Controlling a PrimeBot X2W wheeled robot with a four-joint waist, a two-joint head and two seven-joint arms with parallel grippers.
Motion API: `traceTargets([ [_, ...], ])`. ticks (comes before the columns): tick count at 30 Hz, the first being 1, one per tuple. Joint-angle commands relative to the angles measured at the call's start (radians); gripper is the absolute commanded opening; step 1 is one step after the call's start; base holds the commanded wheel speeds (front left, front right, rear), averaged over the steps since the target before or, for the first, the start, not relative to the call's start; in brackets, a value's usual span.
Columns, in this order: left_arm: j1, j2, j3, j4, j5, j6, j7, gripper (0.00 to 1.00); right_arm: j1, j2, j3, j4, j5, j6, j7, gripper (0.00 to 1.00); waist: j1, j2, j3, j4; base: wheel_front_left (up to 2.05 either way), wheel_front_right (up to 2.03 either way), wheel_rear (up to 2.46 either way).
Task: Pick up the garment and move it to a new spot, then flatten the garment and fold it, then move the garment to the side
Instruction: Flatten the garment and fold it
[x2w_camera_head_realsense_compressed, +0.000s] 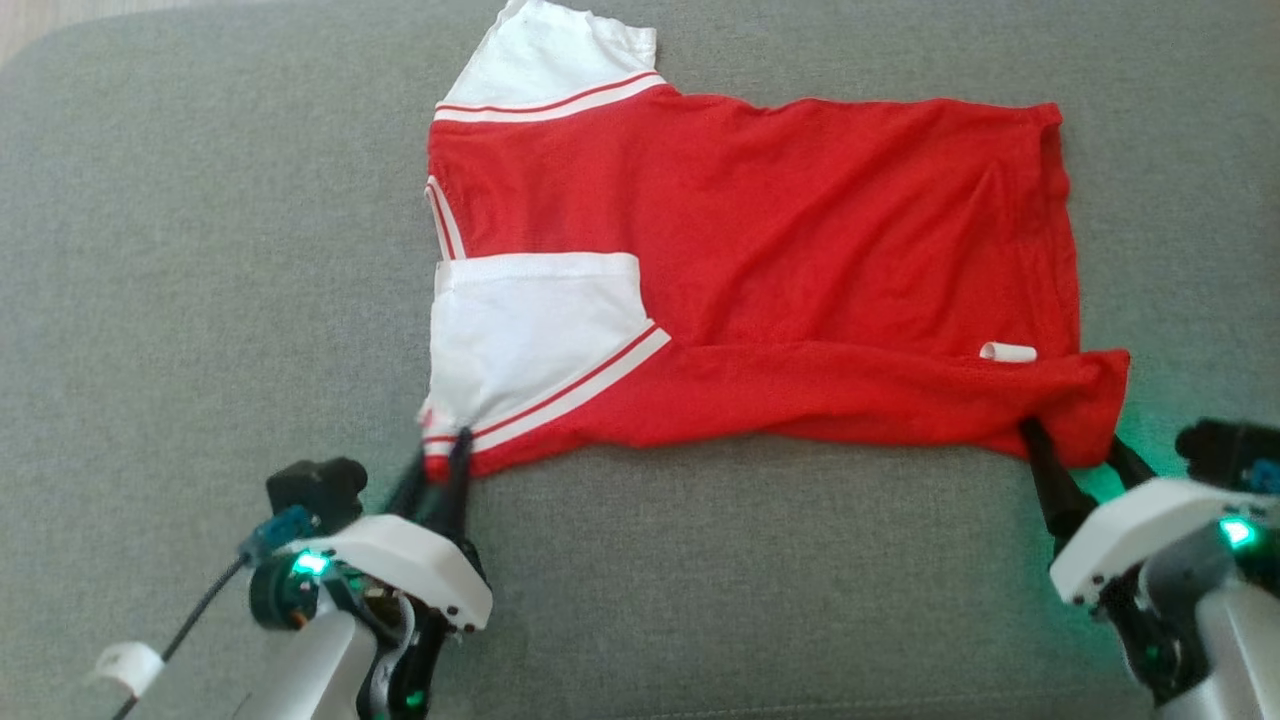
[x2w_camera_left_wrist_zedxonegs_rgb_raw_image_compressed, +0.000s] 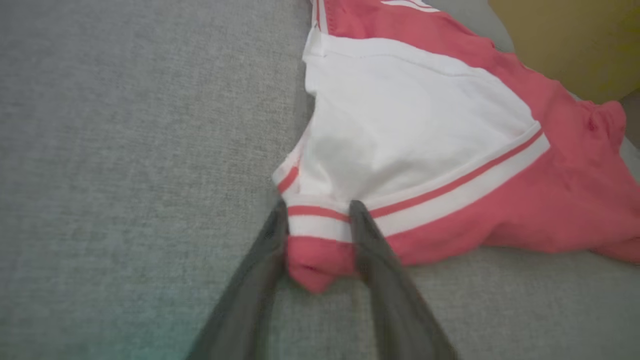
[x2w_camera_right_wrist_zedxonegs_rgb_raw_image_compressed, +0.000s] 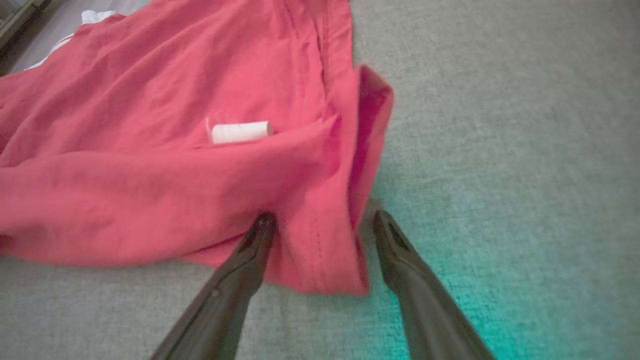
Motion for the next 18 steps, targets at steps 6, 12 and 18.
traceTargets([
  [6,-0.027,0.003,0.032,-0.004,-0.039,-0.045,0.01,0.0,-0.043,-0.055,0.075,-0.014,0.091,-0.001,0.068,0.0,0.0,-0.0001,0.006,0.01,0.0,0.0,0.0],
  [12,-0.019,0.021,0.071,-0.032,-0.05,-0.046,-0.049,0.0,-0.027,-0.081,0.078,-0.08,0.14,-0.001,0.051,0.0,0.0,-0.0001,-0.008,0.02,0.0,0.0,0.0],
  [18,0.014,0.068,0.139,-0.041,-0.083,-0.032,-0.081,0.0,0.03,-0.091,0.102,-0.161,0.184,-0.001,0.086,0.0,0.0,-0.0001,-0.047,0.033,0.0,0.0,0.0],
])
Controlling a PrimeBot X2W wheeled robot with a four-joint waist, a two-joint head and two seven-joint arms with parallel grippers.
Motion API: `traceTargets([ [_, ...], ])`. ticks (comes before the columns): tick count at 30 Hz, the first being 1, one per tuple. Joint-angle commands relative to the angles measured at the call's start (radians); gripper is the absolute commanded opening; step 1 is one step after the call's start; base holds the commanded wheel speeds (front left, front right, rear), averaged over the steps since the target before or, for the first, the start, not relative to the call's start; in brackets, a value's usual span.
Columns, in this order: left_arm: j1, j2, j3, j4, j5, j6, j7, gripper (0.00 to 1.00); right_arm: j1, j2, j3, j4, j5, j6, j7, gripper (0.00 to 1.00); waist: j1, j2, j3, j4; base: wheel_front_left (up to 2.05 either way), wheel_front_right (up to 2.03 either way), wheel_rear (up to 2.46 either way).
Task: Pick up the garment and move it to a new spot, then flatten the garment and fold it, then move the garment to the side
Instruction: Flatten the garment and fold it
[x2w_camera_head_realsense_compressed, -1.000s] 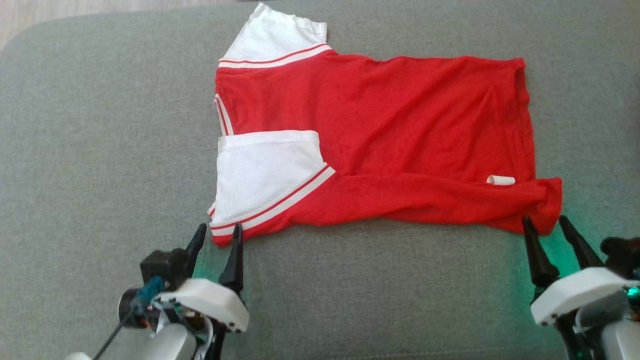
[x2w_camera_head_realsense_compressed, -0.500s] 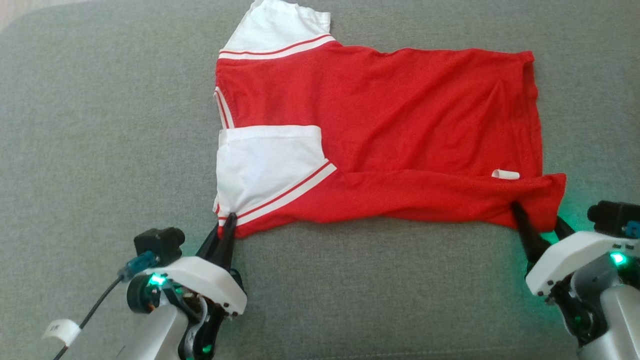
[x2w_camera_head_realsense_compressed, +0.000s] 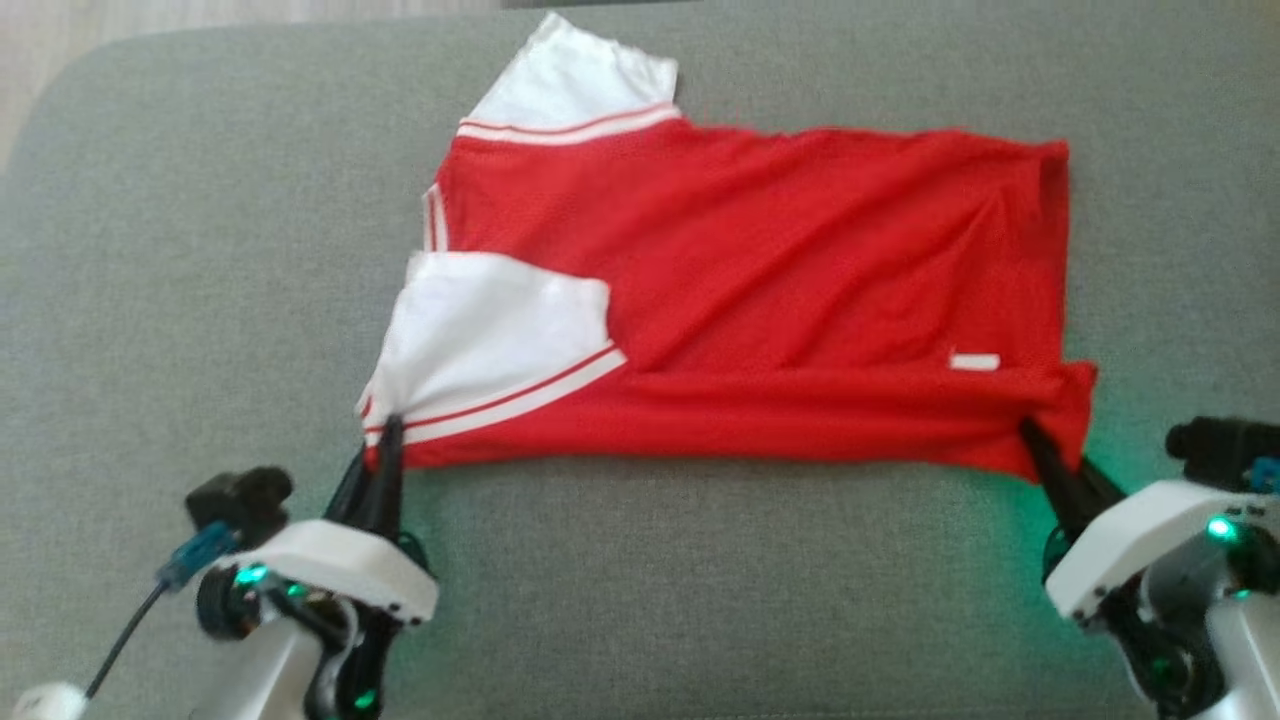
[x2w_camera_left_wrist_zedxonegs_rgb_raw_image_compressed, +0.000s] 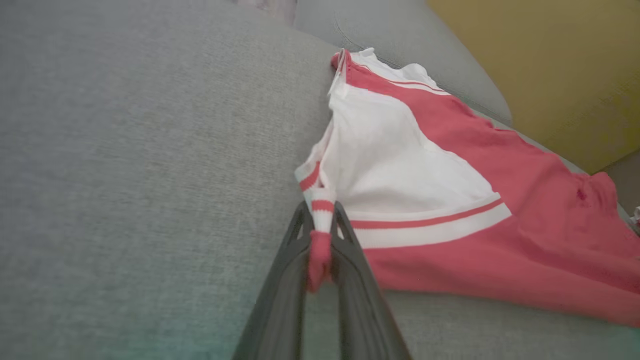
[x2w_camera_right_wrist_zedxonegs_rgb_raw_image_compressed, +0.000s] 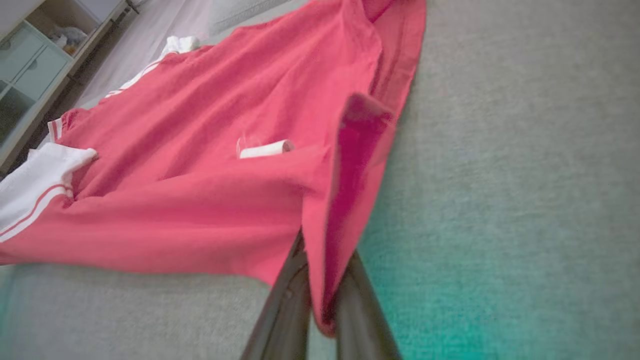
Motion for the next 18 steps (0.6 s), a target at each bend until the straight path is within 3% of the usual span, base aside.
traceTargets([
  [1,0.002,0.037,0.061,-0.035,-0.011,0.014,-0.019,0.0,0.009,-0.021,0.024,-0.049,0.012,-0.001,0.007,0.0,0.0,0.0,-0.014,0.006,0.0,0.0,0.0],
  [9,0.099,0.099,0.129,-0.107,-0.036,0.077,-0.02,0.0,0.073,0.004,0.113,-0.124,0.059,-0.001,0.062,0.0,0.0,0.0,-0.054,0.036,0.0,0.0,0.0],
  [18,0.211,0.096,0.112,-0.174,-0.052,0.118,0.018,0.0,0.183,0.049,0.039,-0.104,0.058,-0.001,0.092,0.0,0.0,0.0,-0.083,0.048,0.0,0.0,0.0],
])
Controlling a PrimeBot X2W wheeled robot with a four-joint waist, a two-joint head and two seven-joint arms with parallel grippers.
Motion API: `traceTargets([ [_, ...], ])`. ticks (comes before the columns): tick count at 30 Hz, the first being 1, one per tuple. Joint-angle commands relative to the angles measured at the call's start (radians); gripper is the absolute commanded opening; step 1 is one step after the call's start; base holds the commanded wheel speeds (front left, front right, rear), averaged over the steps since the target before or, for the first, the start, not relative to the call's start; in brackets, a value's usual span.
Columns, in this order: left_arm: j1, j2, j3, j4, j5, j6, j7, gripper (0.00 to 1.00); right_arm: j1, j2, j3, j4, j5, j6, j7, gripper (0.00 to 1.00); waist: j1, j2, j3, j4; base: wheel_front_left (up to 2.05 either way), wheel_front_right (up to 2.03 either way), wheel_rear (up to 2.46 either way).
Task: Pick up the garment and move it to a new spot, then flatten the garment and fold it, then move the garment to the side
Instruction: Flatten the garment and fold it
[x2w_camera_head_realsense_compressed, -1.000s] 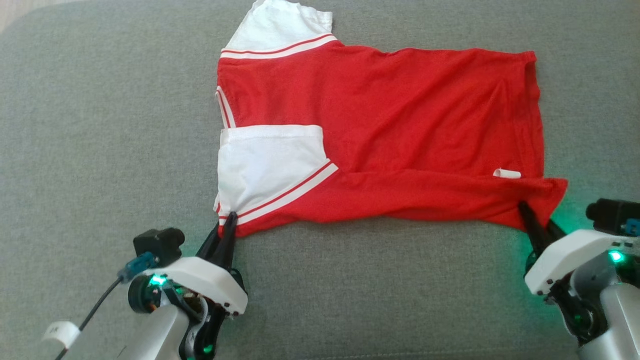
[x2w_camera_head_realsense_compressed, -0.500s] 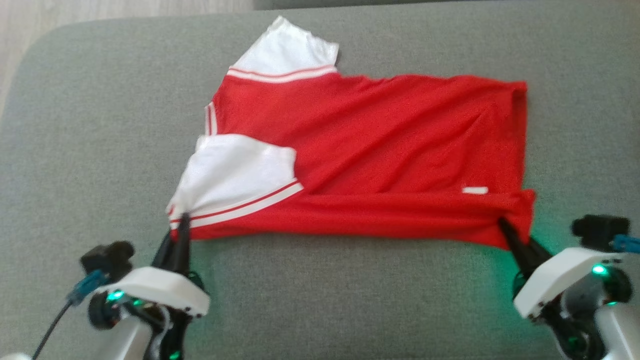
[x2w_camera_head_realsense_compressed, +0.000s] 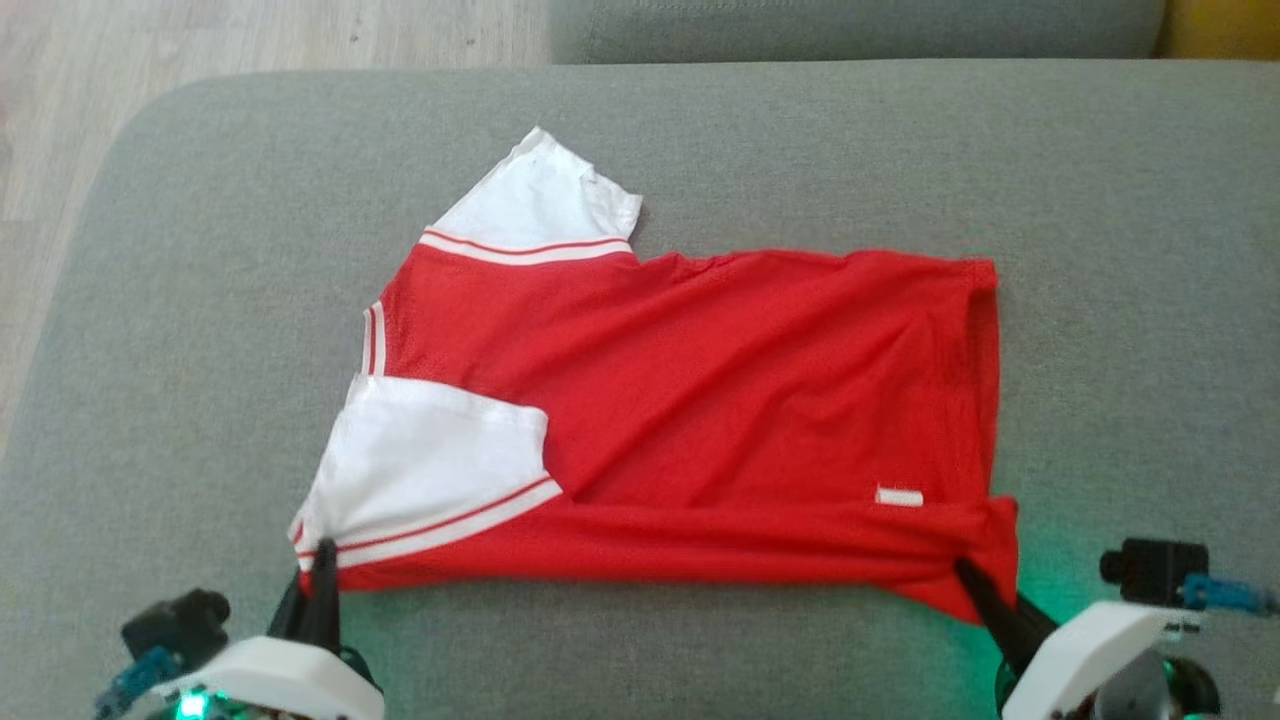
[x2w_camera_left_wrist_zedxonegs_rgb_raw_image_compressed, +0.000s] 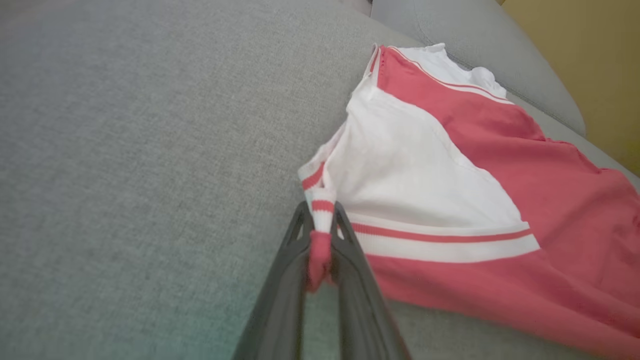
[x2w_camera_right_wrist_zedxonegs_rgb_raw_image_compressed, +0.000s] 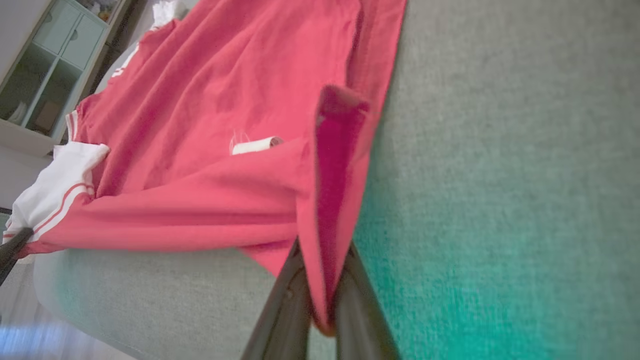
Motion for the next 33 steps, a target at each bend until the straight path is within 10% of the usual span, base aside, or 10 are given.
traceTargets([
  [1,-0.03,0.018,0.037,-0.029,-0.003,0.006,-0.003,0.0,-0.011,-0.014,0.006,-0.03,-0.006,-0.001,-0.002,0.0,0.0001,0.0,-0.002,-0.003,0.0,0.0,0.0],
  [3,-0.022,0.011,0.026,-0.029,-0.002,0.012,0.005,0.0,-0.003,-0.002,0.007,-0.032,-0.002,-0.001,0.002,0.05,0.0001,0.0,-0.007,-0.009,0.0,0.0,0.0],
  [4,-0.019,0.011,0.02,-0.027,0.003,0.016,0.008,0.0,-0.002,0.002,0.01,-0.031,-0.002,-0.001,0.002,0.9,0.0001,0.0,-0.01,-0.013,0.0,0.0,0.0],
  [5,-0.019,0.013,0.016,-0.022,0.007,0.015,0.007,0.26,-0.002,0.008,0.014,-0.033,0.005,-0.001,-0.001,1.0,0.0001,0.0,-0.011,-0.015,0.0,0.0,0.0],
  [6,-0.02,0.013,0.015,-0.016,0.009,0.015,0.004,0.87,-0.003,0.013,0.016,-0.033,0.011,-0.001,-0.004,1.0,0.0001,0.0,-0.011,-0.018,0.0,0.0,0.0],
  [7,-0.021,0.014,0.013,-0.011,0.015,0.018,0.001,1.0,-0.005,0.011,0.019,-0.034,0.008,-0.001,-0.008,1.0,0.0001,0.0,-0.012,-0.019,0.0,0.0,0.0],
  [20,-0.097,0.053,-0.005,-0.131,0.276,0.195,-0.19,1.0,-0.115,0.0,-0.075,-0.258,-0.286,-0.001,-0.304,1.0,0.0001,0.0,-0.014,-0.043,0.0,0.0,0.0],
  [33,-0.19,0.117,-0.065,-0.201,0.363,0.211,-0.081,1.0,-0.12,0.05,-0.138,-0.372,-0.396,-0.001,-0.297,1.0,0.0001,0.0,-0.007,-0.045,0.0,0.0,0.0],
])
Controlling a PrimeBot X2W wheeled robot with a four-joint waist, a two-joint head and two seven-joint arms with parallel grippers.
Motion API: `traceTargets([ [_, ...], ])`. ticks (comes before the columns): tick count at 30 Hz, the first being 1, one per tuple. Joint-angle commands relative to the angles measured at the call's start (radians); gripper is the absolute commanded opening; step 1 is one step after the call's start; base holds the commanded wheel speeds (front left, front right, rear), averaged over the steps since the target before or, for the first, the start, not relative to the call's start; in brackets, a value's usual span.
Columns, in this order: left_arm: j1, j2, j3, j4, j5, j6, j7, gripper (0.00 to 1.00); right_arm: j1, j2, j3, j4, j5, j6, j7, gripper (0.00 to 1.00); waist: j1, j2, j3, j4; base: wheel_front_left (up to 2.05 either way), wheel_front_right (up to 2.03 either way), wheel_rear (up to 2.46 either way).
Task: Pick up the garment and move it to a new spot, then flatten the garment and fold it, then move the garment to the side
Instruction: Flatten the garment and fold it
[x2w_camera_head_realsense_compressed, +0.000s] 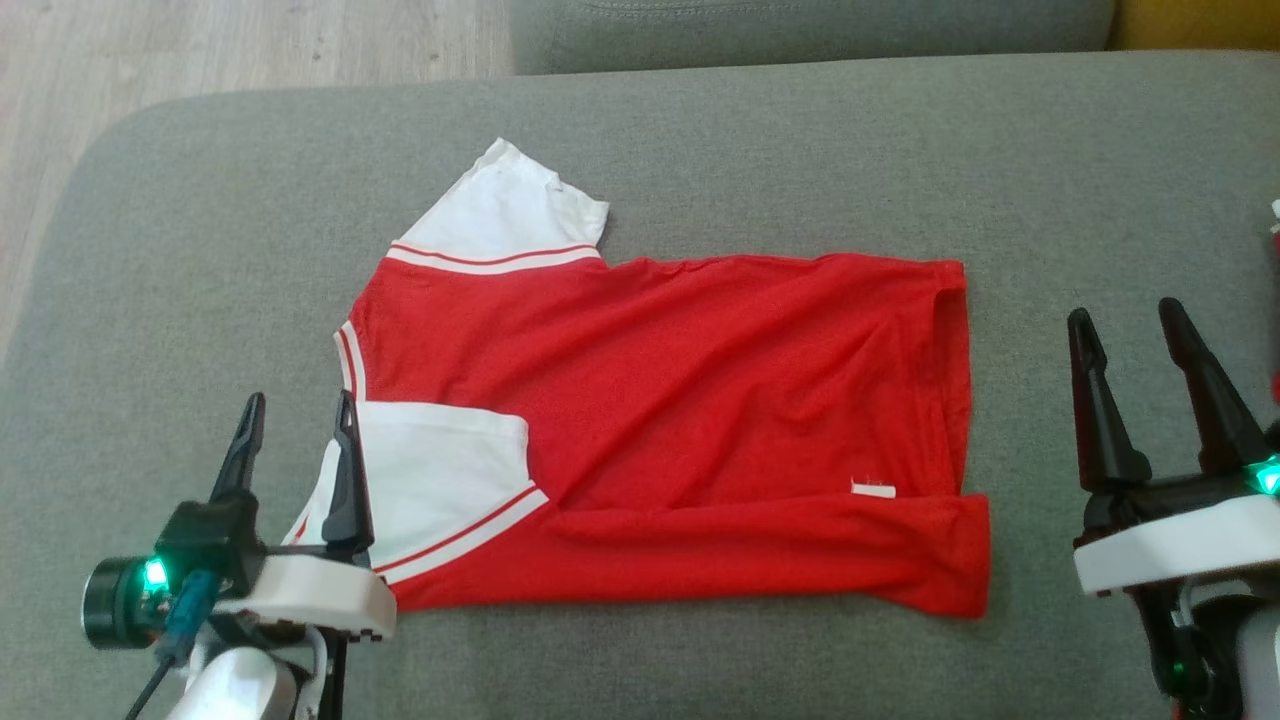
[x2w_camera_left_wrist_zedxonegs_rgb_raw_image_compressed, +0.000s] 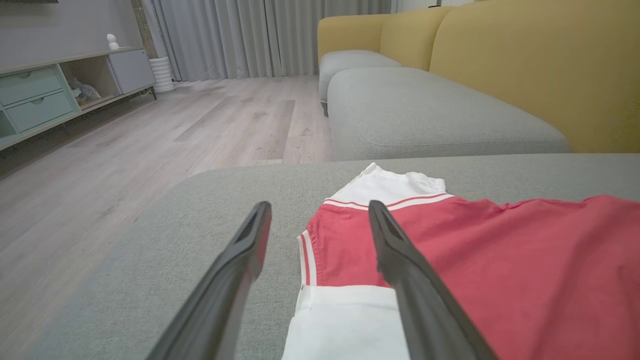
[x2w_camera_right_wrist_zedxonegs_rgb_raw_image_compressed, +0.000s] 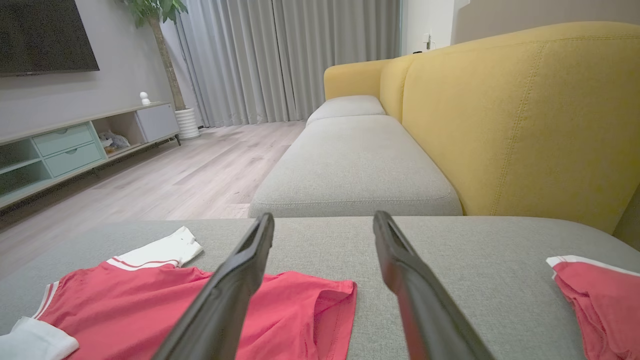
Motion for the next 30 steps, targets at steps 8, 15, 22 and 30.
traceTargets([
  [8,-0.101,0.032,0.032,-0.019,-0.011,-0.023,0.032,1.0,-0.026,-0.001,0.022,-0.037,0.027,-0.001,0.014,1.0,0.0,0.0,0.049,-0.013,0.0,0.0,0.0],
  [15,-0.336,0.016,0.011,0.055,-0.041,-0.129,0.107,1.0,-0.081,-0.023,0.013,-0.056,0.04,-0.001,0.027,1.0,0.0,0.0,0.165,-0.016,0.0,0.0,0.0],
  [22,-0.702,-0.012,-0.033,0.274,-0.114,-0.296,0.347,1.0,-0.168,-0.05,0.027,-0.068,0.058,-0.001,0.021,1.0,0.0,0.0,0.318,-0.049,0.0,0.0,0.0],
  [30,-0.989,-0.026,-0.033,0.567,-0.19,-0.386,0.577,1.0,-0.238,-0.047,0.078,-0.032,0.079,-0.001,-0.013,1.0,0.0,0.0,0.427,-0.112,0.0,0.0,0.0],
])
